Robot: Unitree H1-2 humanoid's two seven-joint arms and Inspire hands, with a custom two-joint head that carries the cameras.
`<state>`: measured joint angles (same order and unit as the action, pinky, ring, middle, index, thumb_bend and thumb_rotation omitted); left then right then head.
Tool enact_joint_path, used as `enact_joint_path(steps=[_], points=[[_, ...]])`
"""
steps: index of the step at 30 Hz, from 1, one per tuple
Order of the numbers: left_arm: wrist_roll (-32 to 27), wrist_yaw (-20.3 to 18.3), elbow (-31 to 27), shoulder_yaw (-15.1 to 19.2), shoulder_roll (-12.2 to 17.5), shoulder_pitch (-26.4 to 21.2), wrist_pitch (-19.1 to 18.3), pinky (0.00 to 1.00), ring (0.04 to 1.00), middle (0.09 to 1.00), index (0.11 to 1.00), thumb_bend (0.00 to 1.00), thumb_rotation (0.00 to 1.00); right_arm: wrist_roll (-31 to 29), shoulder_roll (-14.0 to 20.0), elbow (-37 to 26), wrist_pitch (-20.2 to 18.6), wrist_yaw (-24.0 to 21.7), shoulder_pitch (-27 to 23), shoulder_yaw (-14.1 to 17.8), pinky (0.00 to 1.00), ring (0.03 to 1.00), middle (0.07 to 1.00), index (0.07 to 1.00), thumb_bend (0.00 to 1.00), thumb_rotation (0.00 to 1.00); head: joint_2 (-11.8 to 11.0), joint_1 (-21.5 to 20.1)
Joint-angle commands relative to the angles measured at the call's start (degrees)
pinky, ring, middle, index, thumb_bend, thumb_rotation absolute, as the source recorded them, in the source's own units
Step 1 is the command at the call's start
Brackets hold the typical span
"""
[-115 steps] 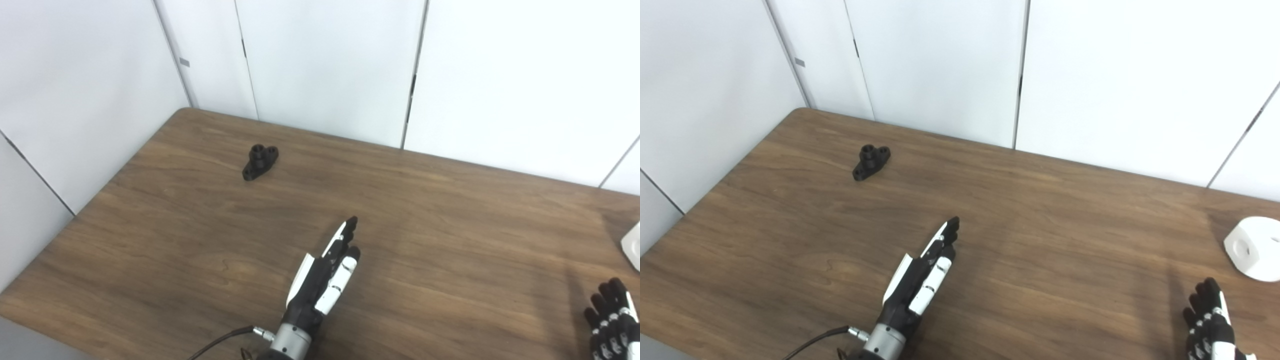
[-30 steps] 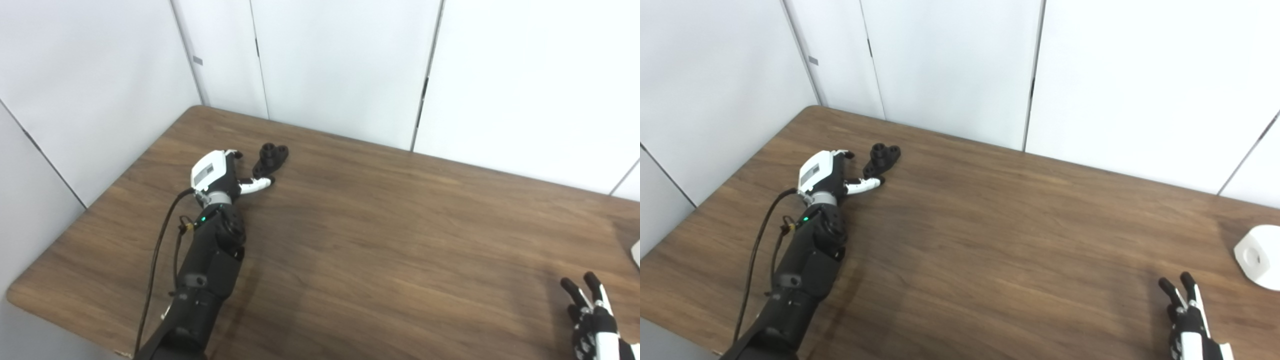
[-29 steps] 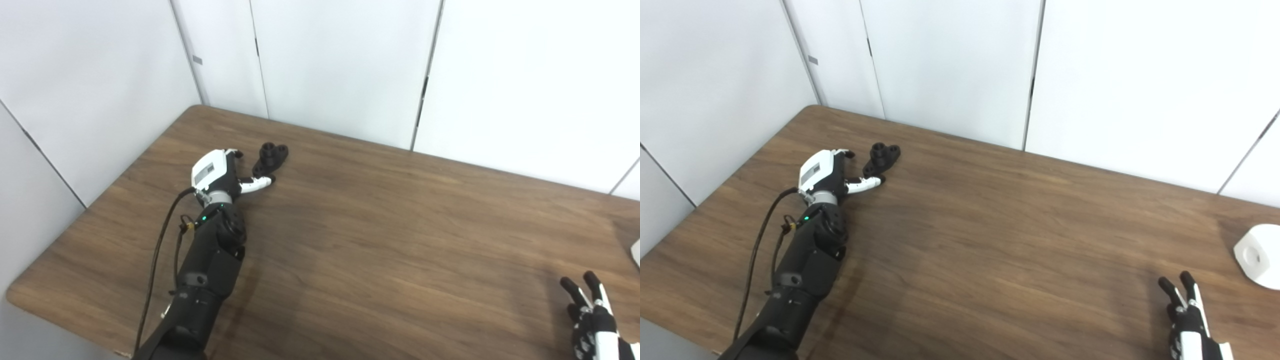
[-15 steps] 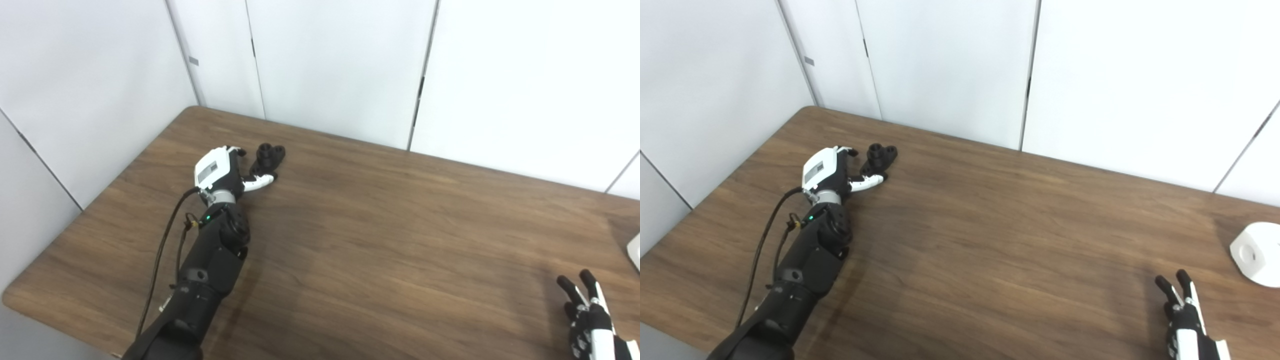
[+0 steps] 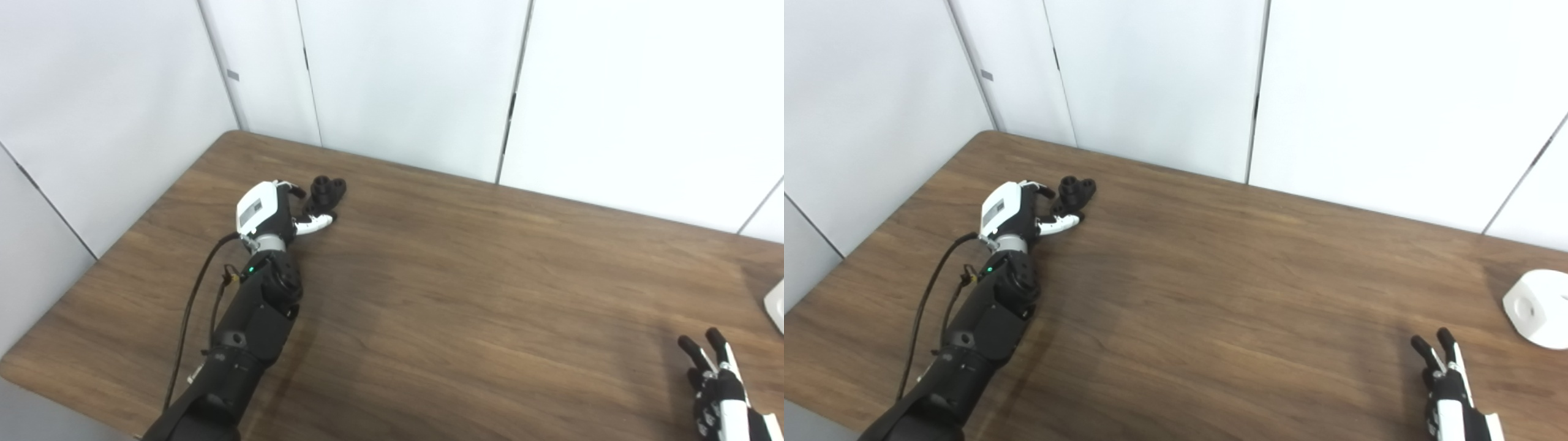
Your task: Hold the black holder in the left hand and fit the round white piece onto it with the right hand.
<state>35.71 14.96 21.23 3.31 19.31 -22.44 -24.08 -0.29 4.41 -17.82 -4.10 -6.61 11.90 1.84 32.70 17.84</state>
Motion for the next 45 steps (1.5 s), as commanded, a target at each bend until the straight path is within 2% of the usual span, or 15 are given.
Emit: enact_joint_path(steps=[1,2,3,5,14,24,33,39,44,45], points=[[0.36,2.35,-1.40,-0.14,2.02,-0.27,1.22,1.00,0.959,0.879,0.570,0.84,0.11,0.23,-0.11,-2.19,0.53,0.01,7.00,-1.09,1.00,1.000,0.920,1.000,0.61,1.00,0.02,0.02],[0.38,2.87,-1.42,-0.11,2.01,-0.16,1.42,1.00,0.955,0.873,0.523,0.65,0.08,0.04,-0.10,-2.33,0.47,-0.04,7.03,-1.08,1.00,1.000,0.920,1.000,0.61,1.00,0.13,0.00],[0.39,3.38,-1.39,-0.10,1.98,-0.05,1.66,1.00,0.952,0.866,0.507,0.59,0.07,0.02,-0.11,-2.46,0.48,0.00,7.06,-1.04,1.00,1.000,0.922,1.000,0.61,1.00,0.28,0.03],[0.31,4.57,-1.10,0.10,1.79,0.07,2.26,1.00,0.945,0.854,0.492,0.54,0.06,0.06,-0.06,-2.69,0.39,0.04,7.07,-0.98,1.00,1.000,0.921,1.000,0.61,1.00,0.38,0.10],[-0.19,8.94,-0.46,0.19,1.14,0.19,4.16,0.99,0.886,0.797,0.484,0.52,0.04,-1.03,0.23,-2.77,0.23,-0.26,6.70,-0.63,1.00,1.000,0.925,1.000,0.60,1.00,0.48,0.32],[-0.77,8.83,-0.94,-0.53,1.36,0.30,3.41,0.97,0.876,0.789,0.485,0.52,0.04,-0.44,0.34,-2.85,0.16,-0.14,6.48,-0.77,1.00,1.000,0.923,1.000,0.60,1.00,0.50,0.10],[-2.04,8.46,-1.36,-0.77,1.38,0.74,5.05,0.94,0.875,0.780,0.486,0.52,0.04,-0.57,0.44,-2.86,-0.27,-0.19,6.53,-0.64,1.00,1.000,0.918,1.000,0.61,1.00,0.65,0.02],[-3.38,5.16,-3.80,-1.58,1.73,2.00,5.81,0.91,0.872,0.778,0.486,0.52,0.04,0.09,0.17,-2.85,-0.26,-0.03,6.36,-1.08,1.00,1.000,0.911,1.000,0.62,1.00,0.86,-0.84],[-3.38,-1.61,-10.85,-4.88,2.21,5.05,4.71,0.89,0.864,0.777,0.487,0.52,0.04,1.04,0.11,-2.90,-0.33,0.00,6.36,-1.65,1.00,1.000,0.921,1.000,0.63,1.00,1.15,-1.72],[-3.60,-2.97,-12.42,-5.45,2.09,5.73,4.49,0.85,0.854,0.779,0.486,0.52,0.05,1.19,0.04,-2.99,-0.43,0.03,6.36,-1.72,1.00,1.000,0.922,1.000,0.63,1.00,1.26,-1.83]])
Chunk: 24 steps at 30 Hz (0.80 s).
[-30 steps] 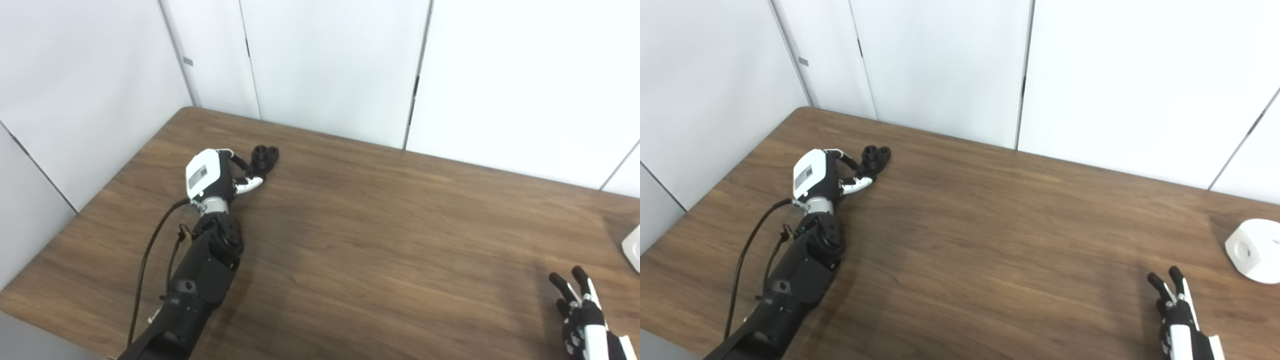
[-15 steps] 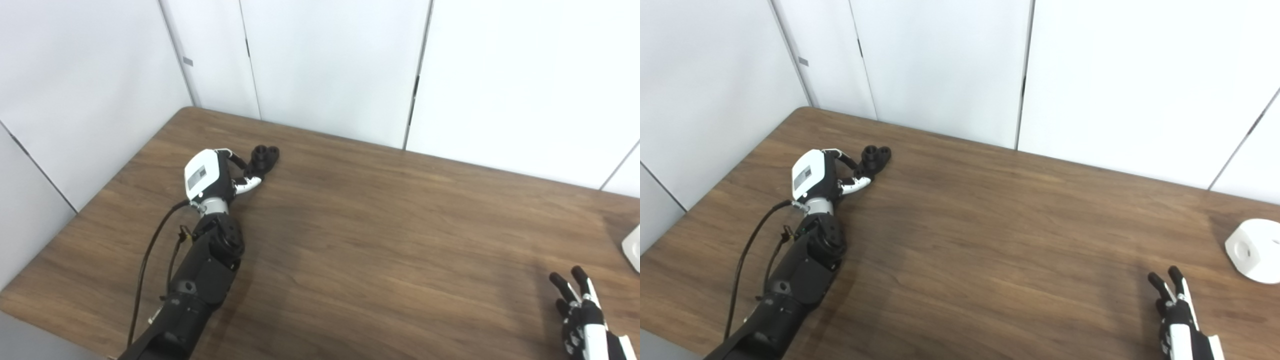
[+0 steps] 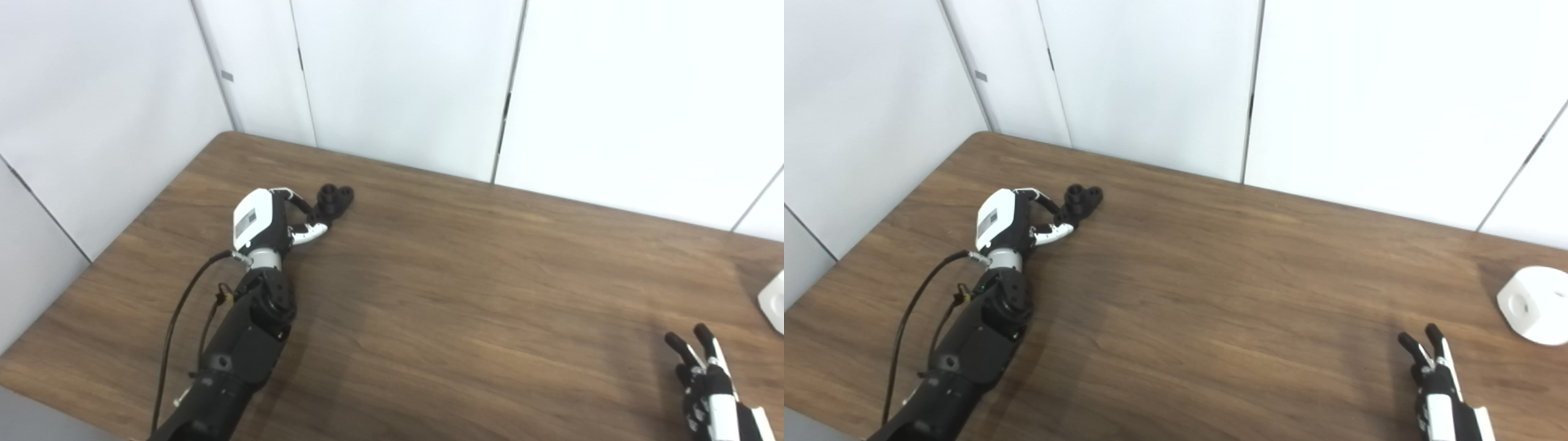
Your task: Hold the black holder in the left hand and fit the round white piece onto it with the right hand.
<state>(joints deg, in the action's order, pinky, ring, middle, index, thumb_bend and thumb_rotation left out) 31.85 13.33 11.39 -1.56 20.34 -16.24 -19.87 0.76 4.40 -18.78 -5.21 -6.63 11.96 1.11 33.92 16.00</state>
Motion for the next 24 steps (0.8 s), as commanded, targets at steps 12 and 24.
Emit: enact_joint_path(steps=[12,24], points=[[0.81,-15.07,-17.98,-10.72,-0.27,6.82,-0.78,0.77,0.857,0.790,0.488,0.52,0.04,1.97,-0.65,-2.75,0.68,0.70,5.93,-1.85,1.00,1.000,0.900,1.000,0.63,1.00,1.13,-3.70],[4.55,-23.04,-28.06,-21.61,0.18,12.56,2.72,0.76,0.842,0.794,0.487,0.52,0.04,5.19,-2.84,-5.89,-2.39,2.51,5.67,-3.68,1.00,0.988,0.879,1.000,0.60,1.00,4.27,-12.60]])
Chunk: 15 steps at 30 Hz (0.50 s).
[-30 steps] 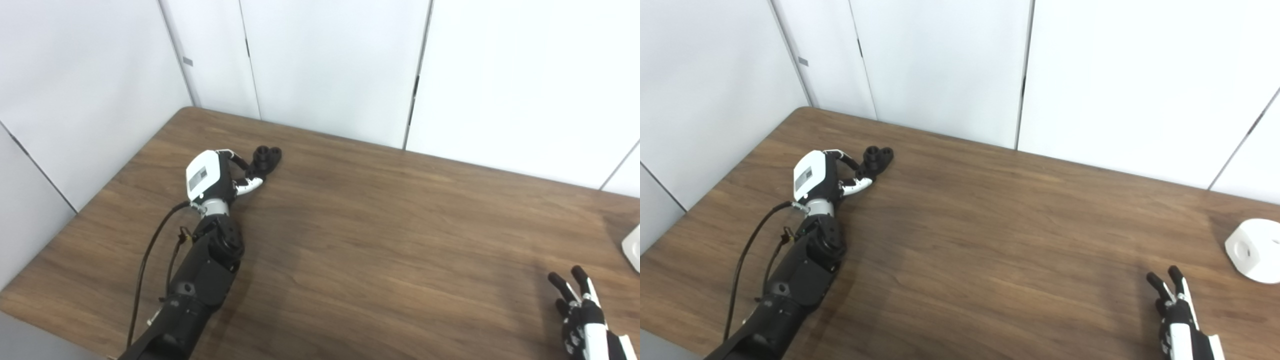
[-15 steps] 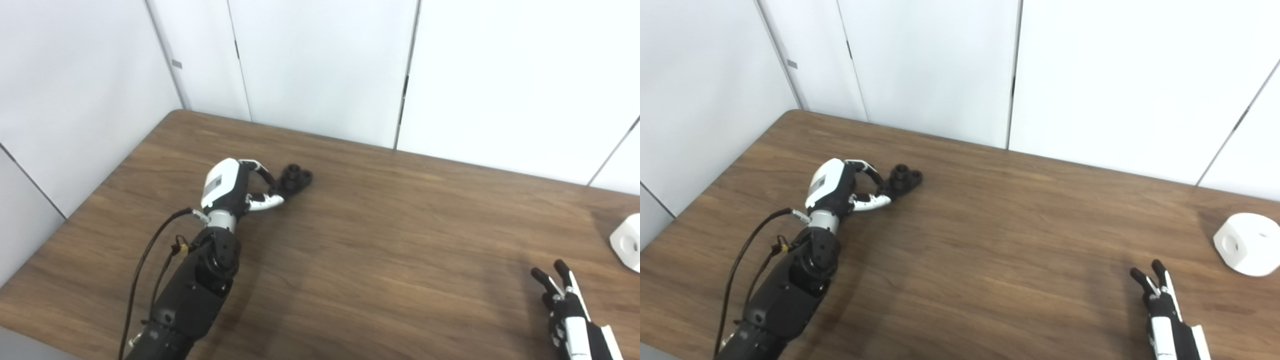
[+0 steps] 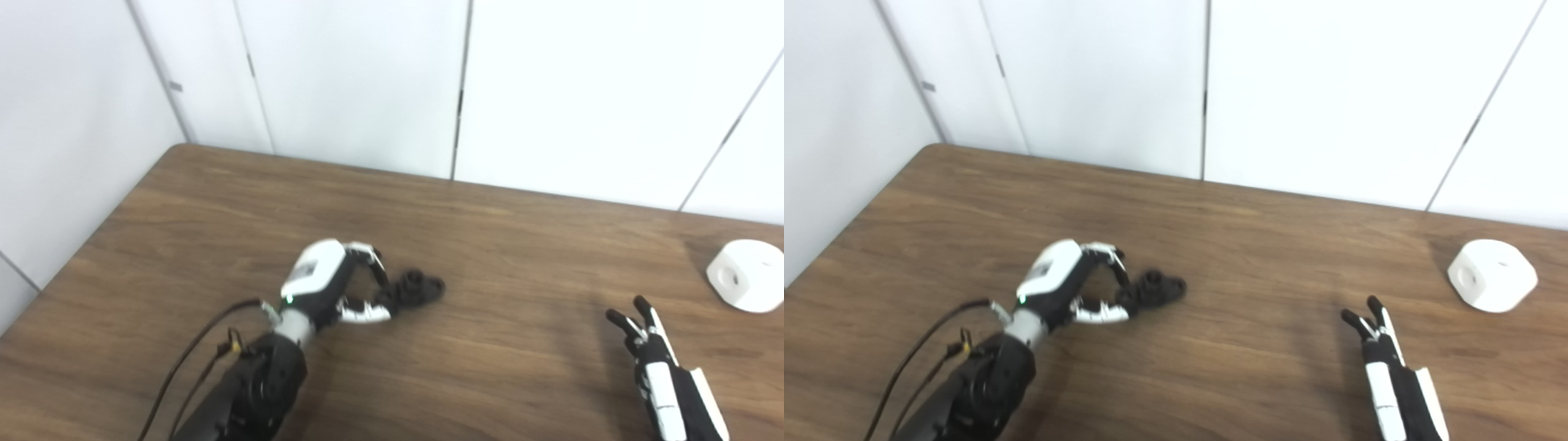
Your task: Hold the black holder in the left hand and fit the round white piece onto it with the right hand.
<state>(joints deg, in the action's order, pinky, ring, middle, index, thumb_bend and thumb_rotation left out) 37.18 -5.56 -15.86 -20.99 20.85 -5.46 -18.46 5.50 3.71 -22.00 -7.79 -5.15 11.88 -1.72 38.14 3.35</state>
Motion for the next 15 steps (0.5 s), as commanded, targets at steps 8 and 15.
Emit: enact_joint_path(steps=[8,15], points=[[-0.03,-8.66,-6.65,-6.76,-0.36,8.21,3.10,0.76,0.844,0.796,0.487,0.52,0.04,1.79,-3.38,-3.74,-0.58,3.69,5.48,-3.40,1.00,0.970,0.873,1.000,0.64,1.00,2.02,-6.51],[0.59,-9.86,-9.45,-8.19,-0.64,11.95,4.27,0.75,0.851,0.807,0.488,0.52,0.04,2.44,-4.15,-4.94,-2.20,5.80,5.17,-5.55,1.00,0.967,0.892,1.000,0.63,1.00,3.90,-8.98]])
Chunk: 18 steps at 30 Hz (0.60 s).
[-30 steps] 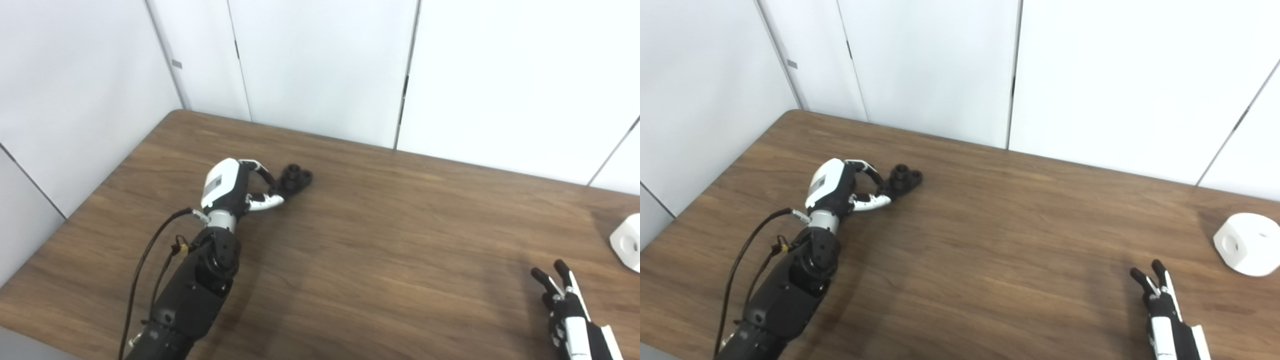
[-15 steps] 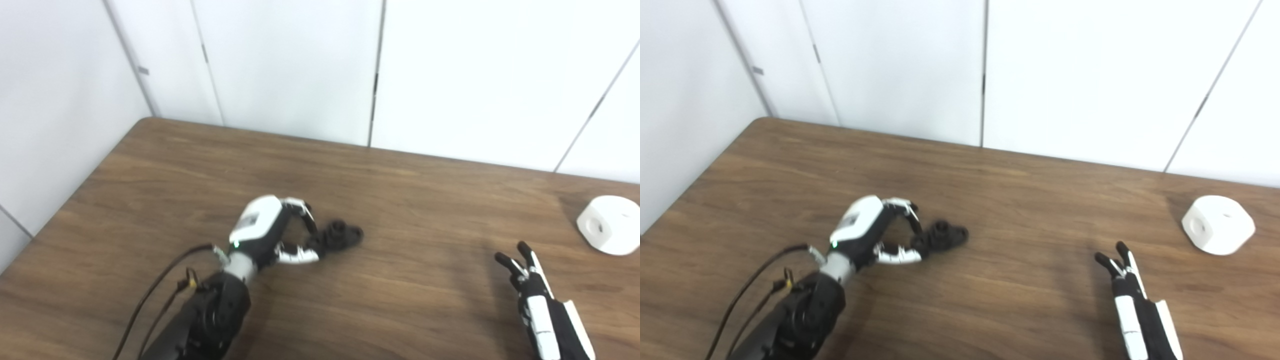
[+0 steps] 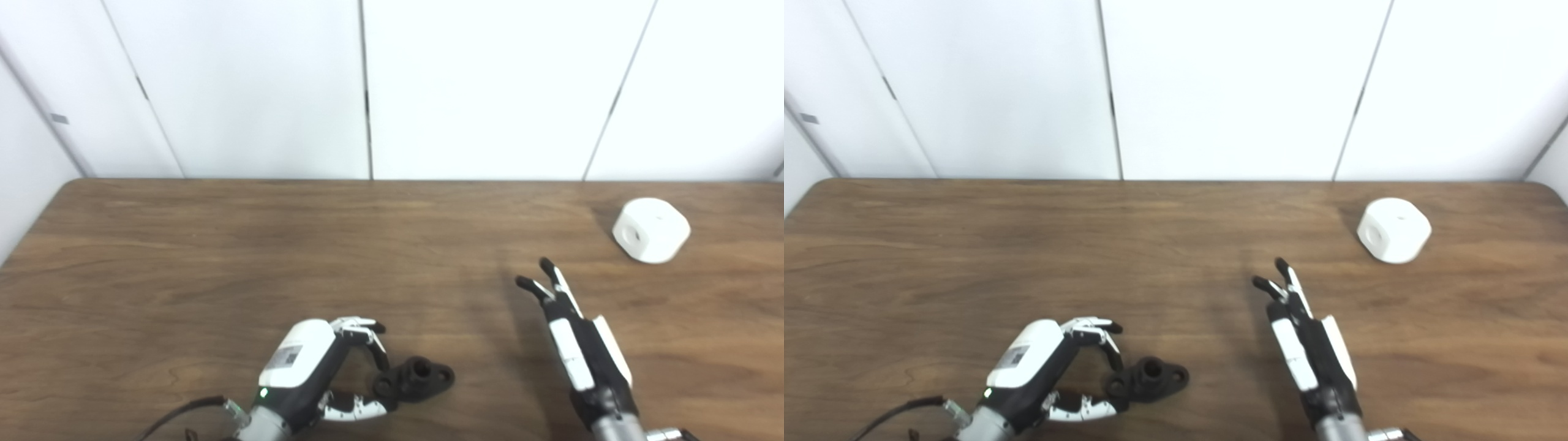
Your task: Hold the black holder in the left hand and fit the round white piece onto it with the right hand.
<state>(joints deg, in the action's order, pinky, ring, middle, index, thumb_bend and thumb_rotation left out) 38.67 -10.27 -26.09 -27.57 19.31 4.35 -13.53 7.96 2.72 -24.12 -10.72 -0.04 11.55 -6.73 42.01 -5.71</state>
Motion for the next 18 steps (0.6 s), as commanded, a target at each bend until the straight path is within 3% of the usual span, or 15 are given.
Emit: enact_joint_path(steps=[1,12,18], points=[[-0.78,-5.56,0.39,-1.52,0.88,2.38,-0.89,0.74,0.853,0.808,0.488,0.52,0.04,-0.02,-3.18,-3.17,0.41,0.95,5.53,-0.78,1.00,0.968,0.894,1.000,0.63,1.00,0.56,-0.36],[1.86,-9.70,-0.95,0.47,0.77,4.05,-4.87,0.79,0.873,0.813,0.488,0.52,0.04,-1.15,-2.11,-6.82,-3.49,1.96,6.12,-0.49,1.00,0.979,0.899,1.000,0.66,1.00,2.69,-0.76],[8.92,-9.38,0.31,0.88,-0.85,4.68,-5.31,0.80,0.869,0.805,0.488,0.52,0.04,-2.47,-0.57,-8.72,-4.79,1.89,6.04,1.20,1.00,0.988,0.891,1.000,0.67,1.00,3.26,0.00]])
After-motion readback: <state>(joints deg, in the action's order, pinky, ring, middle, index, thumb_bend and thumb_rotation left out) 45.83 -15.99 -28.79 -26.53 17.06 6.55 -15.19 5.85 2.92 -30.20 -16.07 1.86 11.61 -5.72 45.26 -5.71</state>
